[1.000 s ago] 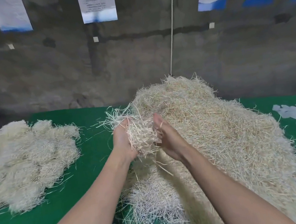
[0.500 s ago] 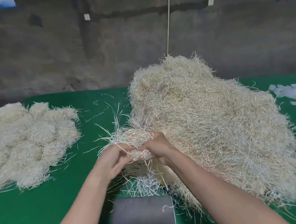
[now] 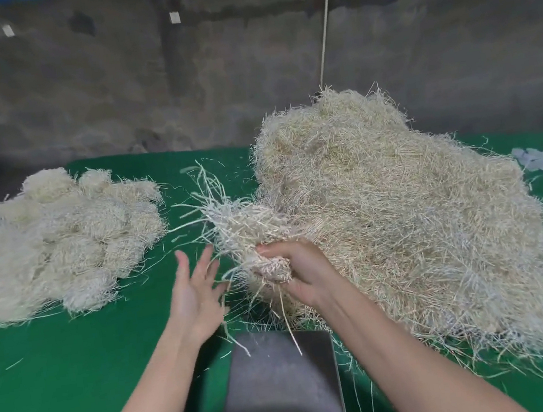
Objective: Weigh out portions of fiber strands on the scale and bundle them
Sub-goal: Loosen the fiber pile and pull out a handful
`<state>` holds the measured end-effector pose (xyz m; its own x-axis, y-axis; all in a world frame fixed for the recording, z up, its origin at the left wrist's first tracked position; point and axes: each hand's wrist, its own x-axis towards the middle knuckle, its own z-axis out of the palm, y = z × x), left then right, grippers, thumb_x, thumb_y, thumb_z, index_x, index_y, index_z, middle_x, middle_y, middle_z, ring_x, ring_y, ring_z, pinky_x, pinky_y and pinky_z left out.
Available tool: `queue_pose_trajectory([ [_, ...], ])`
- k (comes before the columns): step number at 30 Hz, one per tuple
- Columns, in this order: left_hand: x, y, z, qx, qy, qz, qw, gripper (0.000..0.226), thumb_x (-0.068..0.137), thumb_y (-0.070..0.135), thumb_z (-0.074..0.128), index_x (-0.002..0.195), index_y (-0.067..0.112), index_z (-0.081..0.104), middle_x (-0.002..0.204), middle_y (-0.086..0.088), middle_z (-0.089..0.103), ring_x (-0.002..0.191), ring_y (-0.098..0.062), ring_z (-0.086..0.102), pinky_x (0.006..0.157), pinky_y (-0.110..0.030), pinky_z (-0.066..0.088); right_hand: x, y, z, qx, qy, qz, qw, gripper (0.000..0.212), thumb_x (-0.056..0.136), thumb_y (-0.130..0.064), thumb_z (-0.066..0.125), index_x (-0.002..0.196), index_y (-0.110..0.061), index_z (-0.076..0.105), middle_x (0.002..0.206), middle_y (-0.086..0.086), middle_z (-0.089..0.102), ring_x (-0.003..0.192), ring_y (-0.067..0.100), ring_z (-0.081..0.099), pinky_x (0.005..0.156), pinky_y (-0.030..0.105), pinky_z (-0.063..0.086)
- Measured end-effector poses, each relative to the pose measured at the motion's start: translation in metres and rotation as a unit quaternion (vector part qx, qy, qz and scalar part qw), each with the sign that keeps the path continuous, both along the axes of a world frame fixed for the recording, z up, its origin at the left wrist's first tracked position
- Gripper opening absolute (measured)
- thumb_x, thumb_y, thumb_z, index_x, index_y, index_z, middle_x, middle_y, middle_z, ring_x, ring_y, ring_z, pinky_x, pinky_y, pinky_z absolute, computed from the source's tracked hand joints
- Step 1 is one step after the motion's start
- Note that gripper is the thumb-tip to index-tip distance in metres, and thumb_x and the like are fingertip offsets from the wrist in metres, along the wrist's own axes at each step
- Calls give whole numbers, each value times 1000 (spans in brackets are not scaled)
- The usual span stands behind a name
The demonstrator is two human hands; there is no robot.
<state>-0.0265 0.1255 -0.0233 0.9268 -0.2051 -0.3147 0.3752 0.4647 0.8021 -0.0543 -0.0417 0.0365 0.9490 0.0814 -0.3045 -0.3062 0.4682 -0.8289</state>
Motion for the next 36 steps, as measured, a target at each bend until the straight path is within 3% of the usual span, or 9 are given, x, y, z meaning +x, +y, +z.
queue_pose_trajectory([
  [4, -17, -38, -4, -104, -22, -210, 972, 106, 56, 87, 33, 139, 22, 36, 134, -18, 51, 119, -34, 54, 97, -62, 35, 9, 11, 12, -38, -12, -40, 998, 87, 68, -1, 72, 142, -6, 27, 139, 19, 34, 136, 35, 27, 111, 55, 24],
  [10, -35, -58, -12, 40, -60, -286, 956, 21, 76, 16, 73, 84, 7, 55, 55, 3, 46, 45, -8, 40, 50, -22, 42, 9, 3, 11, -39, -24, -61, 997, 95, 63, -3, 72, 143, -11, 21, 141, 13, 36, 136, 32, 28, 107, 51, 29],
  [15, -23, -21, -21, -125, 107, -81, 983, 31, 81, 6, 42, 110, 2, 50, 101, -21, 62, 93, -31, 61, 81, -49, 50, -29, -19, -46, -121, -27, -6, 992, 62, 69, 9, 70, 117, -25, 49, 103, 2, 69, 93, 10, 66, 69, 17, 53],
  [18, -36, -2, -28, -195, 144, -98, 965, 46, 86, 31, 47, 116, -4, 52, 123, -31, 56, 111, -46, 57, 89, -59, 46, -57, -12, -94, -267, -1, 47, 963, 74, 74, -6, 75, 136, -24, 39, 124, -10, 53, 111, 5, 53, 96, 20, 41],
  [20, -43, -3, -35, -109, 132, -128, 977, 57, 87, 44, 58, 119, -2, 53, 124, -31, 56, 113, -45, 56, 94, -56, 44, -69, -3, -114, -380, -20, 69, 922, 78, 79, -17, 73, 144, -23, 30, 133, -17, 30, 124, 1, 29, 110, 23, 14],
  [24, -55, -21, -54, 236, 33, -85, 968, 76, 70, 28, 73, 136, 4, 42, 143, -18, 43, 131, -34, 40, 111, -51, 27, -80, 0, -128, -567, -97, 78, 814, 81, 79, -36, 69, 145, -29, 24, 136, -10, 27, 131, 10, 23, 115, 35, 18],
  [28, -63, -26, -69, 318, -4, -54, 946, 55, 88, 21, 65, 134, -2, 43, 126, -14, 54, 113, -26, 52, 101, -38, 38, -86, -15, -130, -544, -132, 49, 827, 60, 76, -18, 68, 124, -38, 38, 126, -16, 44, 117, 7, 43, 107, 36, 37],
  [32, -63, -14, -61, 368, -103, -103, 918, 51, 85, -3, 60, 121, 32, 54, 101, 5, 61, 54, -10, 50, 50, -20, 44, -83, -36, -131, -595, -141, 70, 788, 50, 81, -7, 61, 121, -34, 48, 128, -12, 51, 117, 6, 43, 111, 28, 30],
  [36, -61, 1, -47, 343, -179, -115, 915, 30, 92, 17, 56, 110, 40, 62, 119, 22, 56, 102, 2, 53, 79, -9, 38, -81, -42, -137, -660, -155, 94, 729, 51, 86, -24, 60, 134, -30, 46, 138, -8, 47, 129, 11, 36, 110, 26, 19],
])
